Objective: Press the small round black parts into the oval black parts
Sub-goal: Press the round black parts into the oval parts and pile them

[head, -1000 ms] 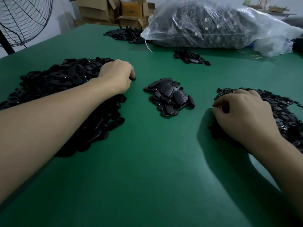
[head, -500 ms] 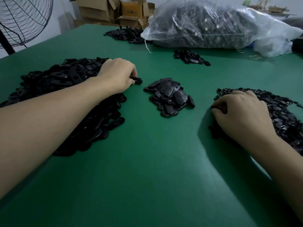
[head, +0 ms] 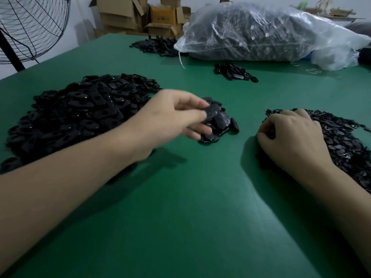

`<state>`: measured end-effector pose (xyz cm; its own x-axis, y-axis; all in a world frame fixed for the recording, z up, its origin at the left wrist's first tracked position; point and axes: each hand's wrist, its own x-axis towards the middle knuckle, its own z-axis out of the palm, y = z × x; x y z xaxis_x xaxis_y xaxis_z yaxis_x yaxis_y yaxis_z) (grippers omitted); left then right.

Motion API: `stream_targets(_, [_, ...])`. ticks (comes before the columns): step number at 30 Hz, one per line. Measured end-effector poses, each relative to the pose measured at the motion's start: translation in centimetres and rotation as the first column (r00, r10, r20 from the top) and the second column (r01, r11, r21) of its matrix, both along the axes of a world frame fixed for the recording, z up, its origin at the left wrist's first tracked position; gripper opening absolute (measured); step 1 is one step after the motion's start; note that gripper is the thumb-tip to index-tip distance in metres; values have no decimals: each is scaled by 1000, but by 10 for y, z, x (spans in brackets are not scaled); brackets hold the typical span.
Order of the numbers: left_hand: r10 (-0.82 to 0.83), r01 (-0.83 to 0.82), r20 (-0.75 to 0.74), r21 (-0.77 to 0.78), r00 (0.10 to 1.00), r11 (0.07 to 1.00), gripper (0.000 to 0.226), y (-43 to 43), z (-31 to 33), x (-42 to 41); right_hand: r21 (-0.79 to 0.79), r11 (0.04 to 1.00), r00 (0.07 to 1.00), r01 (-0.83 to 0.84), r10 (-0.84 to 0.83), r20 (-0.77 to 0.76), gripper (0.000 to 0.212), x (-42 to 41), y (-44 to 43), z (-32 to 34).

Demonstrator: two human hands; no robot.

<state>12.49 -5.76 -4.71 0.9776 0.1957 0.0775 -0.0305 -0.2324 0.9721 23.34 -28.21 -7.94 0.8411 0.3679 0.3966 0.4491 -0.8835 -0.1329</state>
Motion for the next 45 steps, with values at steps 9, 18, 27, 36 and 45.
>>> stream_targets(9, [14,-19,-54,-95,998,995,22,-8,-27,-49,-50,992,993,-120,119,-17,6,-4,1,5])
stream_targets(18, [43,-49,68,92,997,995,8,-10,-29,-52,-20,980,977,-199,197,-77,18,-7,0,11])
stream_targets(27, [5,-17,75,159,997,987,9,-5,-42,-49,-25,977,969,-213,208,-132,2,-8,1,12])
stream_targets(36, [-29,27,68,38,997,999,17,-3,-47,-47,570,776,852,-271,468,-234,12,-30,13,13])
stream_targets(45, [-21,21,119,1,993,1000,9,0,-50,-48,858,481,602,-177,743,-293,20,-59,34,5])
